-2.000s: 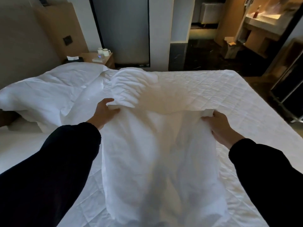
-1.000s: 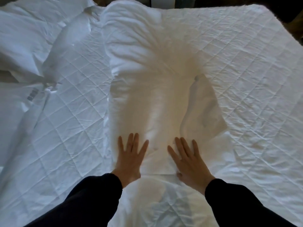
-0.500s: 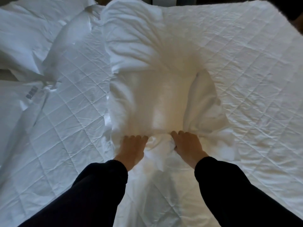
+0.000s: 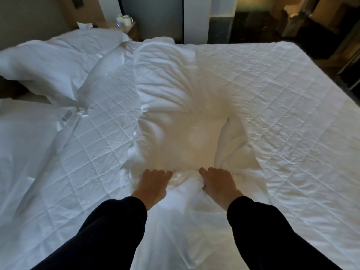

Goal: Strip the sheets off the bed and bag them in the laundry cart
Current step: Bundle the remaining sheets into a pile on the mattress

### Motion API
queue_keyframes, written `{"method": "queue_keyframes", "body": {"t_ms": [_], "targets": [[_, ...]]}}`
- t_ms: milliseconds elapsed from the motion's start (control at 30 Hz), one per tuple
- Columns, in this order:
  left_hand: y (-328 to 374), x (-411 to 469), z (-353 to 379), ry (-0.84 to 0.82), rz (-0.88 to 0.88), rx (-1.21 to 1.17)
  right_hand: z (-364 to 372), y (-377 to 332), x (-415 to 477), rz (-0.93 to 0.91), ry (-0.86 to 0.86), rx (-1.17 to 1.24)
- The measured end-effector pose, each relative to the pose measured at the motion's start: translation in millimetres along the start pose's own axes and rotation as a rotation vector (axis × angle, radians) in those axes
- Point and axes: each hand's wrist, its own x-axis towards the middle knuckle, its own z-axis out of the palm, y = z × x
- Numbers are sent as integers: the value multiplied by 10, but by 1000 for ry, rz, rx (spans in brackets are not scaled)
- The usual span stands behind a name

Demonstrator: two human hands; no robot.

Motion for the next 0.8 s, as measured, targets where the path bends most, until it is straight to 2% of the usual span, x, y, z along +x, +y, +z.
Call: {"method": "queue_keyframes", "body": {"t_ms": [233, 800], "targets": [[283, -873, 113, -32, -63, -26, 22, -324, -797, -21, -41, 11], [477, -3046, 308, -65, 41, -62, -80, -1481, -2732, 33, -152, 26]]}}
